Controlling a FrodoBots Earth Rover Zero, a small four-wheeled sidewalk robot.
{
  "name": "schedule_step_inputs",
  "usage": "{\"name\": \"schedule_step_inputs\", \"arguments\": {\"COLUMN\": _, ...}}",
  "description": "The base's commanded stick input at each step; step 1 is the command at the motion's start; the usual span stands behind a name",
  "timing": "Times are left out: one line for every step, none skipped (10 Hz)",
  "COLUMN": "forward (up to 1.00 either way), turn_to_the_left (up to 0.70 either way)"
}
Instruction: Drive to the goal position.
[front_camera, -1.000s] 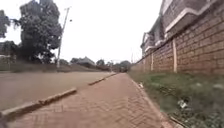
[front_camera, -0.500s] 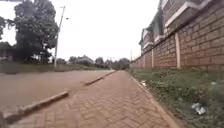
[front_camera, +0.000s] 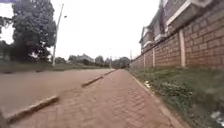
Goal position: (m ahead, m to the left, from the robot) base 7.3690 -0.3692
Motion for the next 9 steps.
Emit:
{"name": "schedule_step_inputs", "arguments": {"forward": 0.7, "turn_to_the_left": -0.02}}
{"name": "schedule_step_inputs", "arguments": {"forward": 0.7, "turn_to_the_left": -0.18}}
{"name": "schedule_step_inputs", "arguments": {"forward": 0.7, "turn_to_the_left": -0.25}}
{"name": "schedule_step_inputs", "arguments": {"forward": 0.7, "turn_to_the_left": -0.04}}
{"name": "schedule_step_inputs", "arguments": {"forward": 0.7, "turn_to_the_left": 0.0}}
{"name": "schedule_step_inputs", "arguments": {"forward": 0.7, "turn_to_the_left": 0.0}}
{"name": "schedule_step_inputs", "arguments": {"forward": 0.7, "turn_to_the_left": 0.0}}
{"name": "schedule_step_inputs", "arguments": {"forward": 0.7, "turn_to_the_left": 0.0}}
{"name": "schedule_step_inputs", "arguments": {"forward": 0.7, "turn_to_the_left": 0.0}}
